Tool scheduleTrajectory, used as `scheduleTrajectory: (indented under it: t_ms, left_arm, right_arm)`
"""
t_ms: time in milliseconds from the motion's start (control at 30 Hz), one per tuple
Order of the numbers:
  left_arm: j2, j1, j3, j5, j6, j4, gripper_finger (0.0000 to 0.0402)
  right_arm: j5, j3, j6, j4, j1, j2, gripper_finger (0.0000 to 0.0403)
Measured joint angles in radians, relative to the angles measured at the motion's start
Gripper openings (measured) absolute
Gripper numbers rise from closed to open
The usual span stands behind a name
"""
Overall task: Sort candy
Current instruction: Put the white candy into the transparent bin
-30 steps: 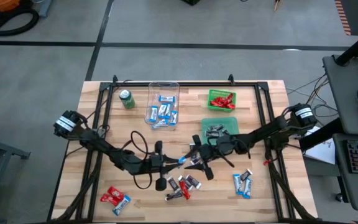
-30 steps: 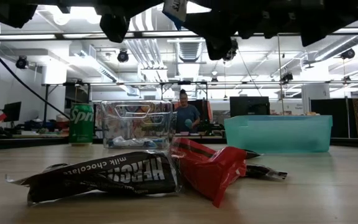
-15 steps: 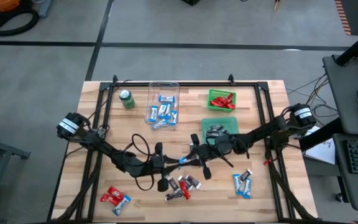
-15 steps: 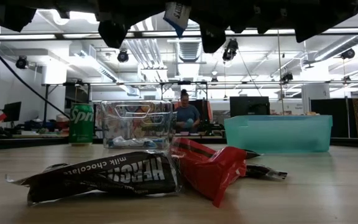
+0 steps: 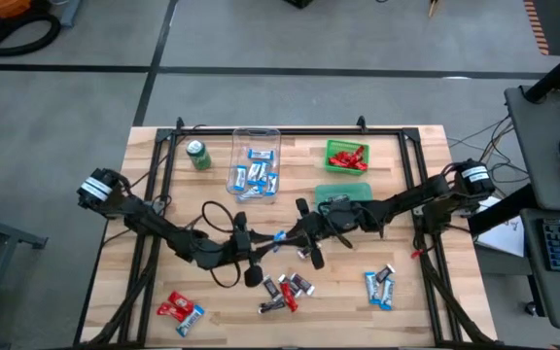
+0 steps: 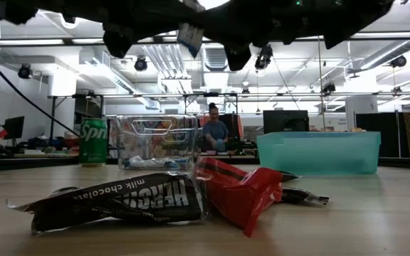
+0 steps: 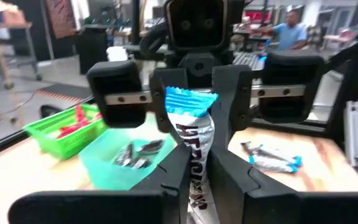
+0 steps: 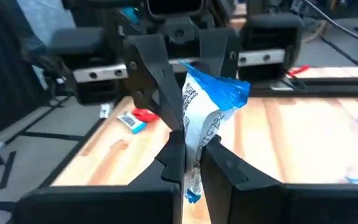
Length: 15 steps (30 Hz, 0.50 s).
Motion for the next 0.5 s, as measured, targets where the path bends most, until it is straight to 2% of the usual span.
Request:
scheduleTrajectory:
  t_ms: [200, 300, 500]
  left_arm:
    - [-0.135, -0.004, 0.0, -0.064, -0.111, -0.291, 0.0093]
    - [-0.197, -0.004, 0.0, -0.069, -0.107, -0.381, 0.013]
    - [-0.335, -0.004, 0.0, -0.075, -0.092, -0.591, 0.0195]
  right_arm:
    - [0.034, 0.09, -0.042, -0.221, -0.069, 0.005, 0.0024]
    - [0.047, 0.156, -0.077, -0.33, -0.108, 0.006, 0.0024]
    - [0.138, 0.269, -0.157, -0.462, -0.206, 0.025, 0.0011]
